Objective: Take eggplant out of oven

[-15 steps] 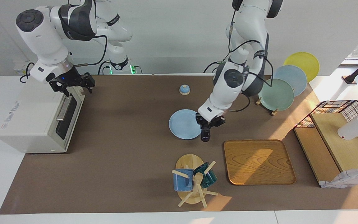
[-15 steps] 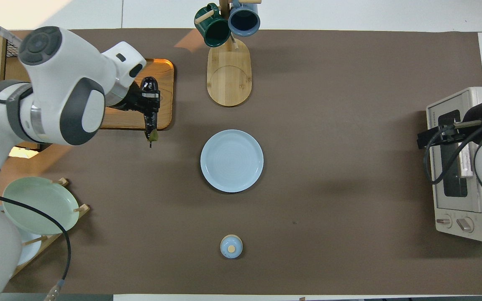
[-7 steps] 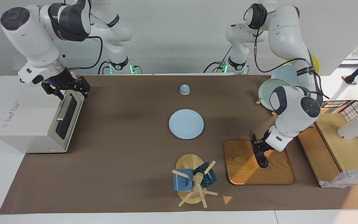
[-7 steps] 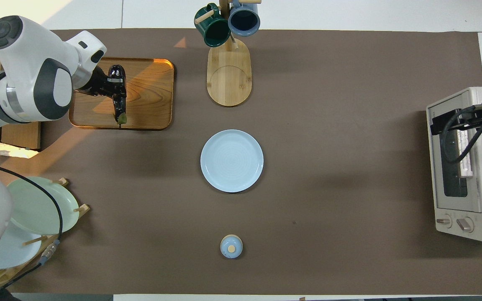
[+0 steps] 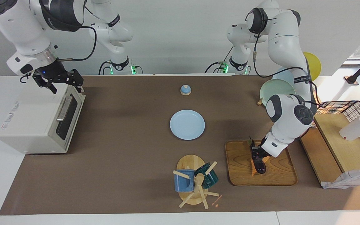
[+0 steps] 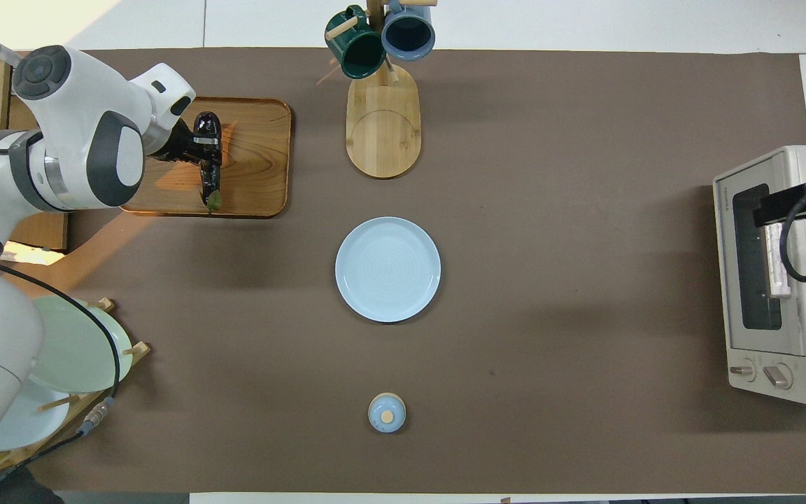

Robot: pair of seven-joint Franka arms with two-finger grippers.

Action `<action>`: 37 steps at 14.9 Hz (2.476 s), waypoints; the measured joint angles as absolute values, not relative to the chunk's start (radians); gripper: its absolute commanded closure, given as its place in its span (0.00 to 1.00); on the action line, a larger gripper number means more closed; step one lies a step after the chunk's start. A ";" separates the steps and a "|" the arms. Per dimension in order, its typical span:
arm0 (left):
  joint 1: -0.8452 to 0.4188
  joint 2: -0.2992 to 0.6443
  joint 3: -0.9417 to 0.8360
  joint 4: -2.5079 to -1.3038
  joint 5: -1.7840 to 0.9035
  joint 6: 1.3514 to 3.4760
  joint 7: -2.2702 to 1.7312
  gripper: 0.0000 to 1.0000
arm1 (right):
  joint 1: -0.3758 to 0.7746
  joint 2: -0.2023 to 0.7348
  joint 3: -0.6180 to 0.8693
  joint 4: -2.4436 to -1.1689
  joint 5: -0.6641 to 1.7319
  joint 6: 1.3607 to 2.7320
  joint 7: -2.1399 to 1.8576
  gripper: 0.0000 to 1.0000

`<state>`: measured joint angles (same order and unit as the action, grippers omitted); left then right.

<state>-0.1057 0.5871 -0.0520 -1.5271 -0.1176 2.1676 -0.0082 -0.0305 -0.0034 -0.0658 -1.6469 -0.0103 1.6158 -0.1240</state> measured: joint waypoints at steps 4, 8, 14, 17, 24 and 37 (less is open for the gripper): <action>-0.106 0.581 -0.052 -1.511 -0.117 2.164 0.021 0.00 | -0.024 -0.003 -0.064 -1.647 -0.010 1.620 -0.124 0.00; -0.095 0.513 -0.048 -1.491 -0.117 2.097 -0.003 0.00 | -0.020 -0.001 -0.040 -1.647 -0.016 1.620 -0.125 0.00; -0.070 0.294 -0.026 -1.485 -0.117 1.881 -0.040 0.00 | -0.024 0.001 0.011 -1.647 -0.045 1.617 -0.125 0.00; -0.070 0.211 -0.025 -1.487 -0.095 1.770 -0.048 0.00 | -0.030 0.000 0.007 -1.647 -0.045 1.617 -0.125 0.00; -0.070 0.036 -0.025 -1.672 -0.071 1.665 -0.050 0.00 | -0.027 -0.003 0.019 -1.647 -0.045 1.614 -0.125 0.00; -0.073 -0.049 -0.038 -1.700 -0.037 1.551 -0.050 0.00 | -0.029 -0.003 0.017 -1.647 -0.045 1.614 -0.125 0.00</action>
